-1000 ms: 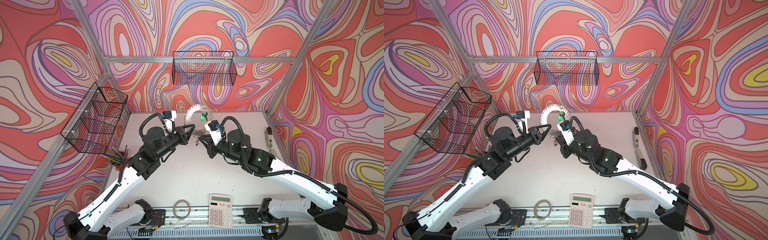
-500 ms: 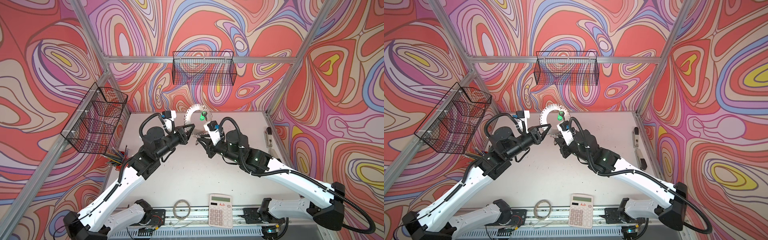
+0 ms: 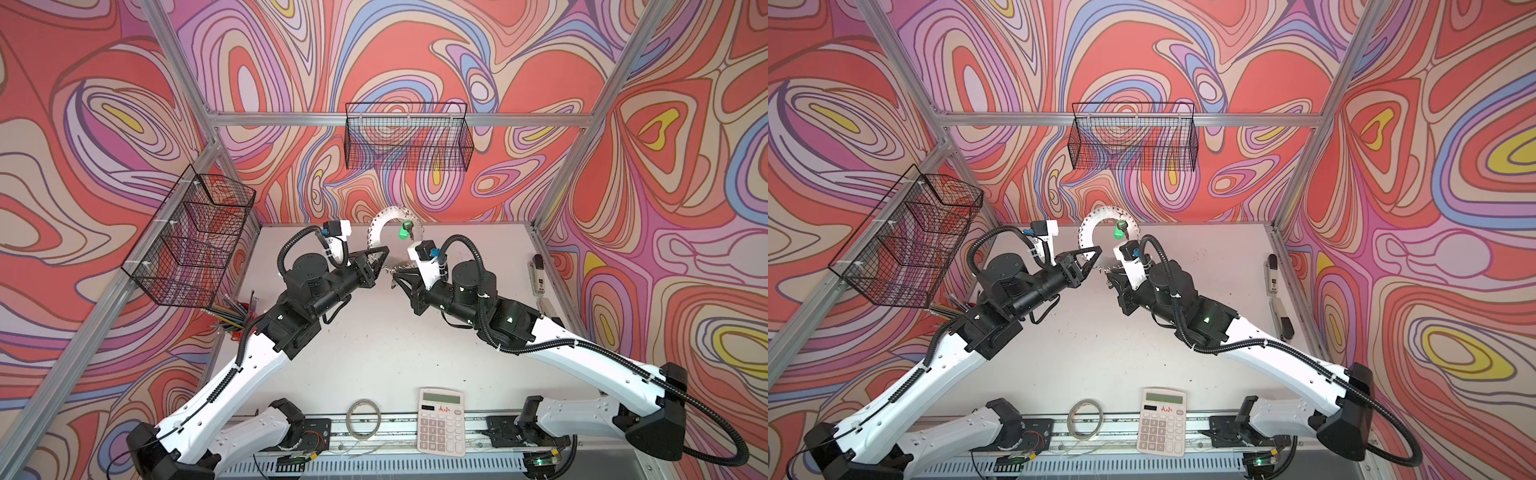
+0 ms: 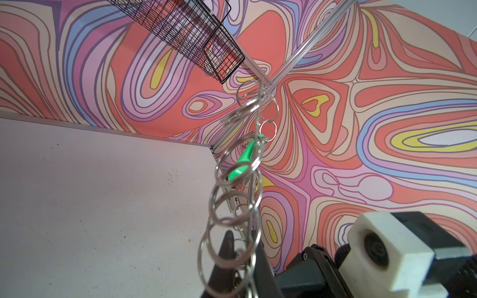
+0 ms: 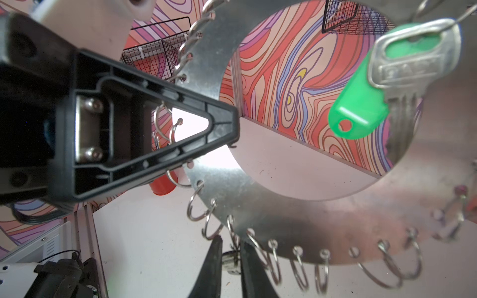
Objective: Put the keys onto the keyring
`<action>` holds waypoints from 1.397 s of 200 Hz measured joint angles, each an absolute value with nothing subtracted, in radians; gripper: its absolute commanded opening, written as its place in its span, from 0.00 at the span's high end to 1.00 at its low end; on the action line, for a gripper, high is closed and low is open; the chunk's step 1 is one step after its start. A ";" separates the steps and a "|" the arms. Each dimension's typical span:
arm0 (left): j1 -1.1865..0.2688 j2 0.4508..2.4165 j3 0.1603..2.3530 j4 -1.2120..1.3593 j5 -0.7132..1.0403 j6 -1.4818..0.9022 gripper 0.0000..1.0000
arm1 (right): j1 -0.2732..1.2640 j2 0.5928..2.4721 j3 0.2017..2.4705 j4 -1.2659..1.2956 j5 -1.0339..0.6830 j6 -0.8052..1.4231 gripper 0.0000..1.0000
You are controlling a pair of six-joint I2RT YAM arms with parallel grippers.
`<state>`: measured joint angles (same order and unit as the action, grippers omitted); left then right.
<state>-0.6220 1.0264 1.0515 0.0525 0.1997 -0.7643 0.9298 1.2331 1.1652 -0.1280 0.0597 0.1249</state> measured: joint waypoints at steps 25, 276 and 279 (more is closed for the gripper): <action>-0.622 1.026 1.052 0.054 0.197 -0.764 1.00 | 0.930 1.233 1.164 -0.124 0.068 0.135 0.87; -0.614 1.046 1.068 0.031 0.185 -0.760 1.00 | 0.930 1.291 1.280 -0.261 0.078 0.222 0.99; -0.614 1.047 1.068 0.031 0.186 -0.760 1.00 | 0.930 1.292 1.282 -0.265 0.079 0.224 0.99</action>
<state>-0.6140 1.0466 1.0676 0.0311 0.1856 -0.7601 0.9302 1.2919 1.2823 -0.2649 0.0788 0.2237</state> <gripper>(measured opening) 0.105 0.048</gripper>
